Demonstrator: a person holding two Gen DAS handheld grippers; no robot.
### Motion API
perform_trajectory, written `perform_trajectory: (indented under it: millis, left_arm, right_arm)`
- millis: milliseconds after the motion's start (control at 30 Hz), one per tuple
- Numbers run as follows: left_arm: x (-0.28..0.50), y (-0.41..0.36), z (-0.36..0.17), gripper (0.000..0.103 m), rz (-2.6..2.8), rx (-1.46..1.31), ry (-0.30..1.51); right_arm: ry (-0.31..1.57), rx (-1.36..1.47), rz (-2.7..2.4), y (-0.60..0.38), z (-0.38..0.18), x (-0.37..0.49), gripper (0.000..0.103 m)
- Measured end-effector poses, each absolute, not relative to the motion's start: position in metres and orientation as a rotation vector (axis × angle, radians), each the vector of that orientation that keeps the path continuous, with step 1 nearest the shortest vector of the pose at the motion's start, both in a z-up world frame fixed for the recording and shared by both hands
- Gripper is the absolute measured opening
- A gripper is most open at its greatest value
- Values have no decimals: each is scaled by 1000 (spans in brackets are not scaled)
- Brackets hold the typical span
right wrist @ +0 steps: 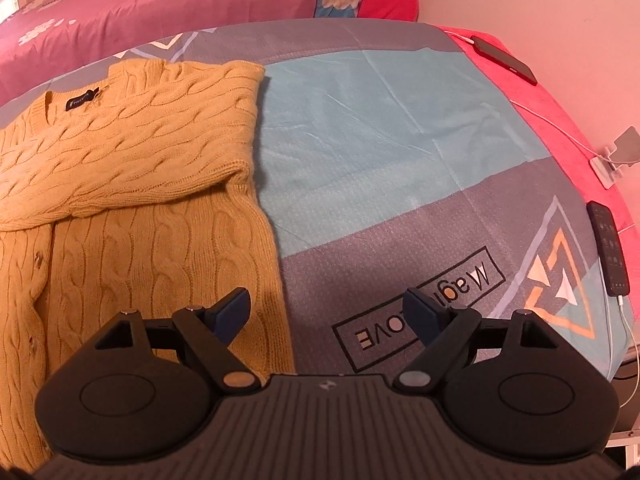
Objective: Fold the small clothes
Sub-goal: 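Lift the sleeve with the left gripper and lay it across the cardigan front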
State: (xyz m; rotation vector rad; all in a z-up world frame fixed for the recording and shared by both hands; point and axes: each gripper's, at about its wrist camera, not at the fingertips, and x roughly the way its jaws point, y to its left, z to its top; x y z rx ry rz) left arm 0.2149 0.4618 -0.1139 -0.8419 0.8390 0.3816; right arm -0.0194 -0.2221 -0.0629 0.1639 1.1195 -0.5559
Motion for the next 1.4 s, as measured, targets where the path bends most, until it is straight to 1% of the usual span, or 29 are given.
perform_trajectory:
  millis: [100, 167, 267, 300, 400, 533, 733, 867, 967, 1000, 1133, 1167, 1267, 1400]
  left_arm:
    - [211, 460, -117, 85, 384, -800, 848]
    - [214, 465, -120, 89, 384, -819, 862]
    - [219, 470, -117, 88, 399, -852, 865]
    - [221, 468, -113, 78, 398, -831, 861]
    - [226, 446, -90, 75, 367, -701, 841]
    - [225, 400, -54, 76, 261, -550, 794]
    - [217, 308, -9, 76, 45, -389, 741]
    - [208, 229, -3, 76, -124, -300, 747]
    - [198, 166, -15, 75, -278, -238, 794]
    - [194, 145, -22, 86, -321, -204, 818]
    - [168, 86, -49, 97, -468, -120, 916]
    - [160, 80, -54, 102, -484, -108, 931]
    - [137, 81, -65, 103, -482, -114, 957]
    - [120, 114, -80, 103, -402, -184, 1028]
  right_arm:
    - [1121, 160, -551, -219, -63, -19, 87]
    - [1121, 150, -551, -217, -63, -17, 87]
    - [1118, 152, -543, -213, -63, -16, 87]
    - [1116, 152, -537, -211, -63, -15, 87]
    - [1109, 142, -520, -206, -64, -12, 87]
    - [1089, 120, -486, -202, -64, -6, 87]
    - [1029, 163, -455, -203, -63, 4, 87]
    - [997, 158, -424, -199, -63, 6, 87]
    - [972, 194, -391, -198, -60, 5, 87]
    - [967, 210, -374, -197, -60, 6, 87]
    - [944, 301, -287, -194, -57, 11, 87]
    - [942, 336, -249, -193, -57, 14, 87]
    - [950, 425, -129, -183, -60, 26, 88]
    - [976, 512, 9, -162, -68, 50, 88]
